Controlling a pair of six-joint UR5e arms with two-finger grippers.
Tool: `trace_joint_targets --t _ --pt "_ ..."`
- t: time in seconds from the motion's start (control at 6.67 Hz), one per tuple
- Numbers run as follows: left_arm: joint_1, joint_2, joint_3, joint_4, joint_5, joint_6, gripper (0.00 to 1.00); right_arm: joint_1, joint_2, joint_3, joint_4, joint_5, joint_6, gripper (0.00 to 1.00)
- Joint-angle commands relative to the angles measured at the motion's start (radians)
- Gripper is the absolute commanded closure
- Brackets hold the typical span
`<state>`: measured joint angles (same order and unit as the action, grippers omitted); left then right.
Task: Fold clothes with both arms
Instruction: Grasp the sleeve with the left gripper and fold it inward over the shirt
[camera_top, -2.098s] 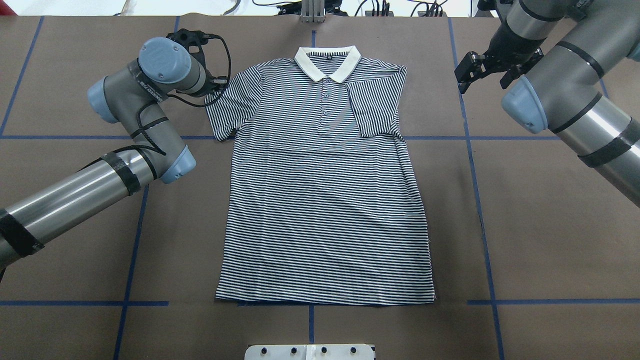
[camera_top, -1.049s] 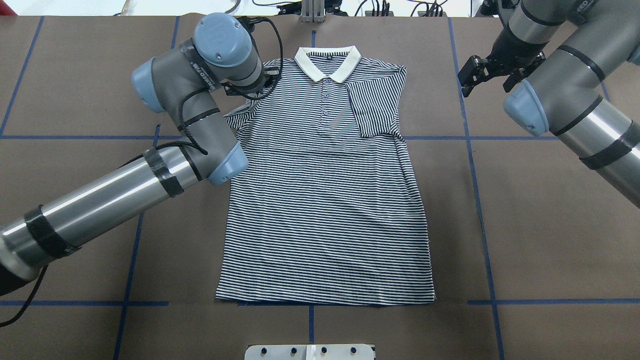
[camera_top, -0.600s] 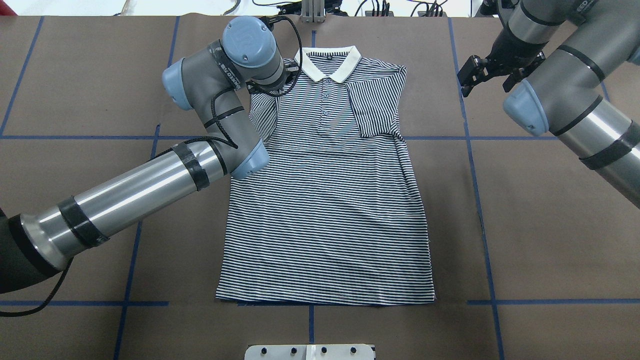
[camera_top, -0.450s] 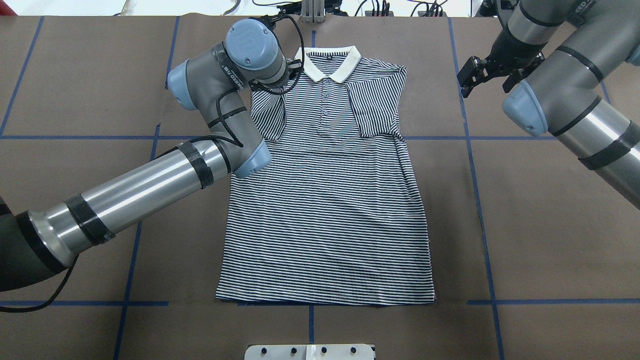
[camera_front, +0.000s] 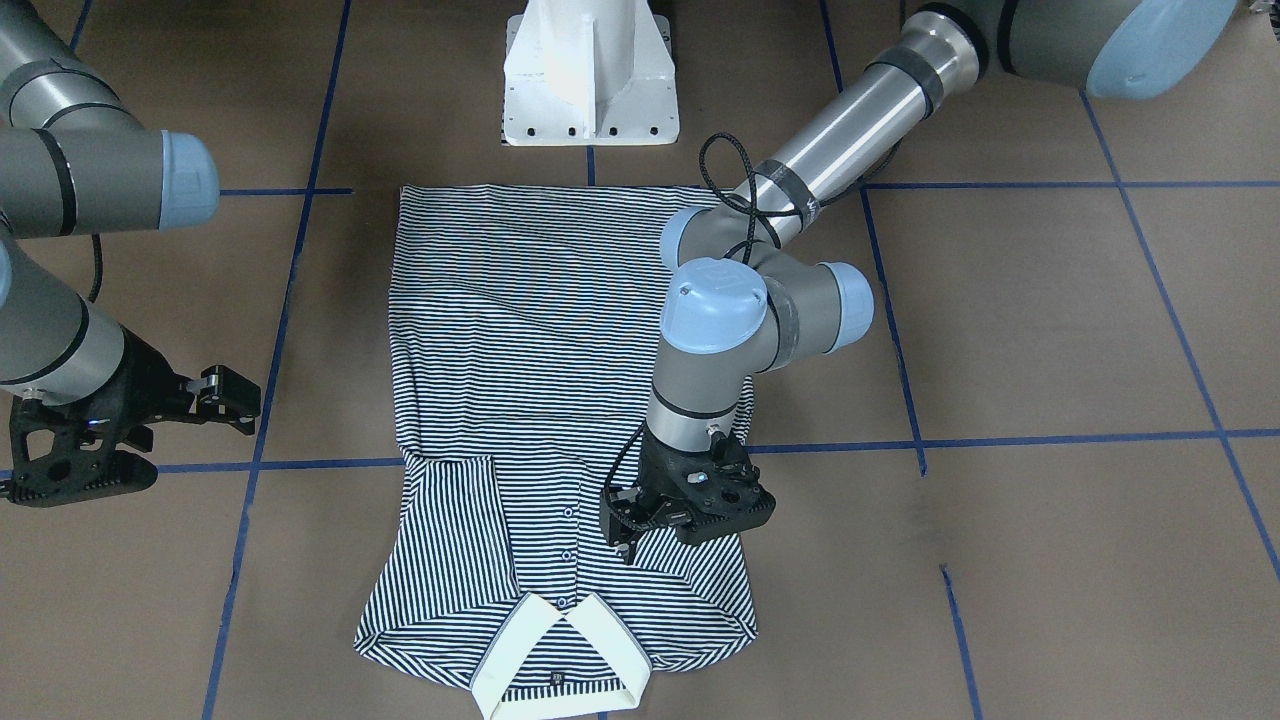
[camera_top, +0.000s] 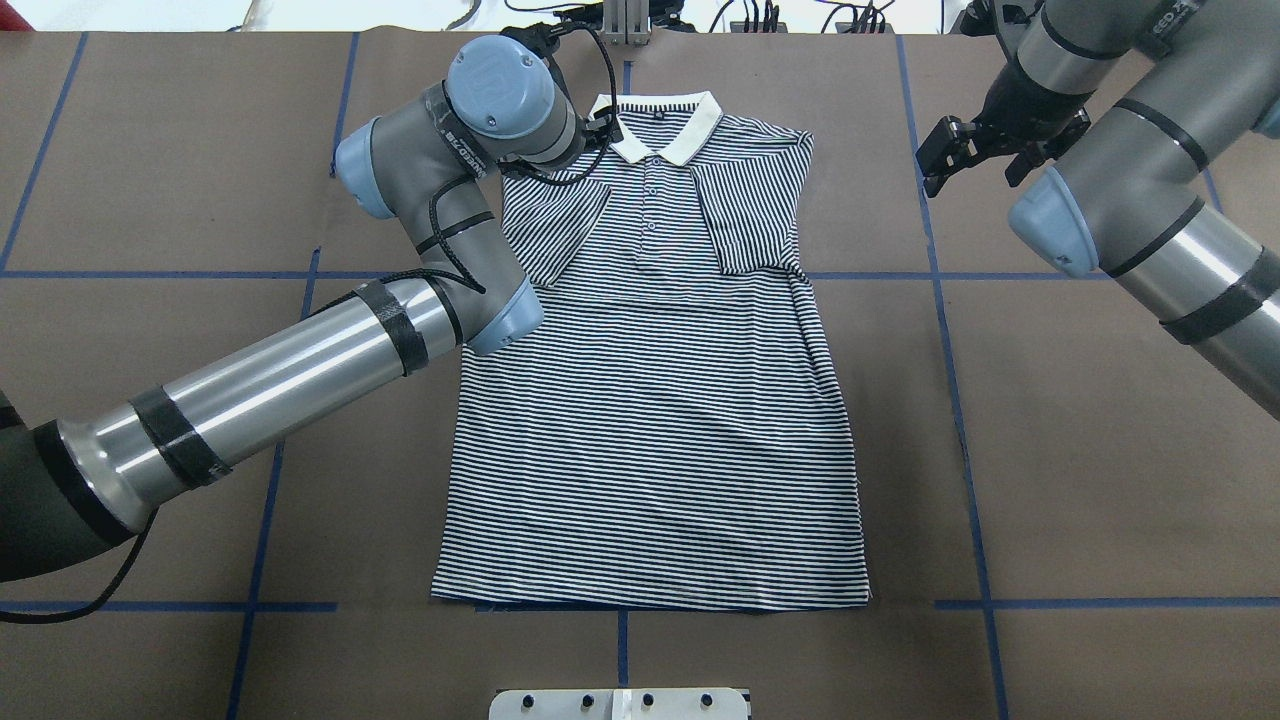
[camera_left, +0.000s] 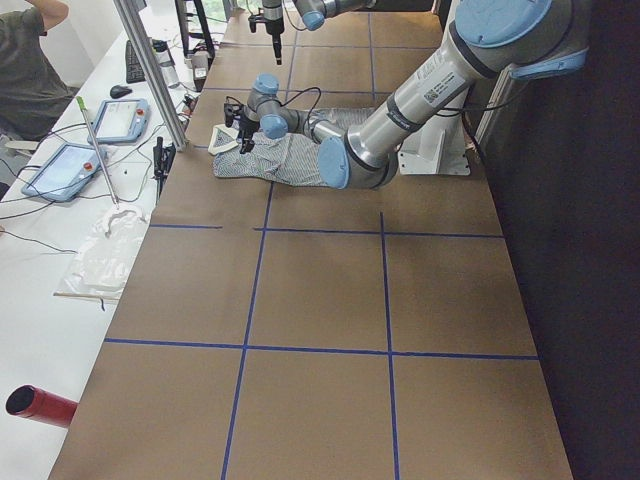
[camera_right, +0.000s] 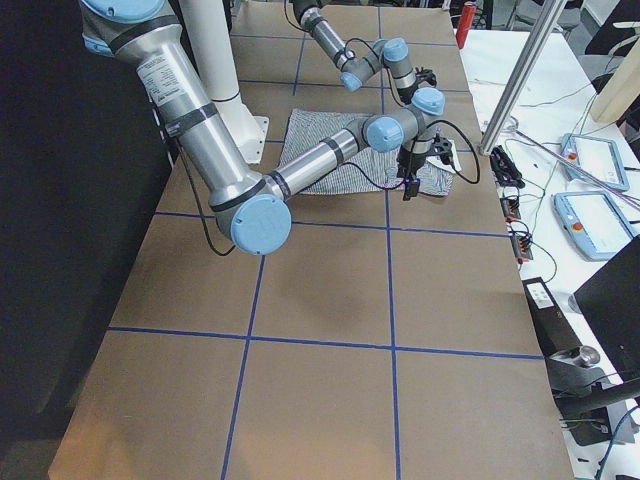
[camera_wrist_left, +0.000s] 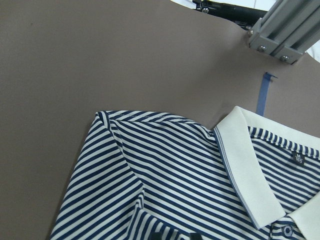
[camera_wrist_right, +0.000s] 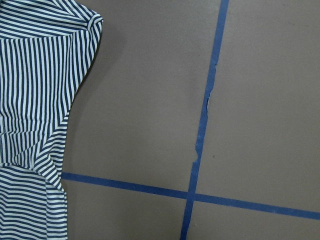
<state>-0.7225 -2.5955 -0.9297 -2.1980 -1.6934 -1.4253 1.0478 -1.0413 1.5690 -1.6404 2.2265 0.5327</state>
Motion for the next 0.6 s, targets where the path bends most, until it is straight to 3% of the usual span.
trace_joint_targets --t 0.0,0.15,0.45 --pt "-0.002 0.046 -0.09 0.042 -0.062 0.017 0.0 0.001 -0.04 0.011 0.066 0.001 0.036 0.0" --pt "-0.002 0.128 -0.238 0.151 -0.128 0.04 0.0 -0.003 -0.09 0.06 0.111 0.004 0.129 0.0" --pt "0.0 0.324 -0.604 0.349 -0.137 0.127 0.0 -0.131 -0.254 0.181 0.363 -0.046 0.427 0.0"
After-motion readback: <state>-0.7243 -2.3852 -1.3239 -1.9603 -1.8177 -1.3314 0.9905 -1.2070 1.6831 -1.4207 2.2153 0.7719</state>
